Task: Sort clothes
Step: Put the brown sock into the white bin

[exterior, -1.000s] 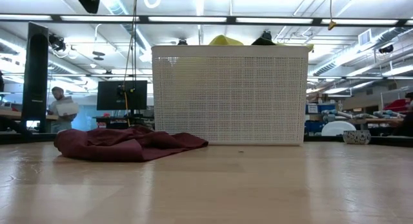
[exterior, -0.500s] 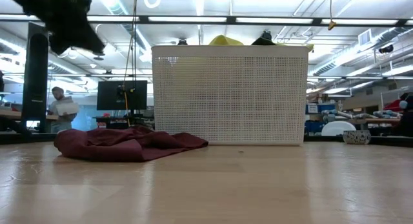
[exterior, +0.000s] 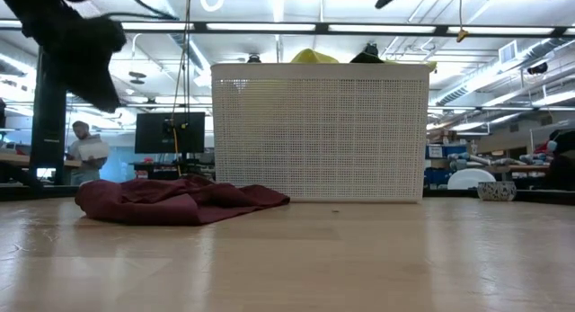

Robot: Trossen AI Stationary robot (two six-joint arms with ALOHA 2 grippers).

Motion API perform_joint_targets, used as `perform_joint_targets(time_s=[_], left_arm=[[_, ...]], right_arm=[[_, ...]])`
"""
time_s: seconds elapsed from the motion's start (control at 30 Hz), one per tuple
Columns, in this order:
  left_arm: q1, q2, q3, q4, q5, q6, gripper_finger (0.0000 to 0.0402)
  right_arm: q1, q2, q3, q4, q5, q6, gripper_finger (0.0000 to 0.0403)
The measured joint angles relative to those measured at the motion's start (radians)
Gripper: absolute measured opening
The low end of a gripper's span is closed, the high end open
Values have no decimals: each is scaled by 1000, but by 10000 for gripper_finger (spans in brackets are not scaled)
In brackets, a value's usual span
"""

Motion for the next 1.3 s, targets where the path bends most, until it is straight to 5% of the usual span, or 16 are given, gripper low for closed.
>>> perform_joint_targets(time_s=[0.27,0.5,0.7,1.03,1.17,1.3], left_arm=[[12,156,0,4,-37,-15,194],[12,304,-3,30,-86,9,207],[12,357,-110,228,37,-6,199],[13,360,-306,325,142,-169,186],[14,357,-317,352,196,-214,139],[12,358,-257,332,245,-193,27]], right_arm=[[18,-1,-117,149,-1,53,221],[22,-1,-164,149,-4,56,221],[41,-2,-208,144,-18,86,221],[81,-2,-238,143,-30,130,220],[81,-2,-238,142,-30,112,220],[81,-2,-238,141,-30,99,221]])
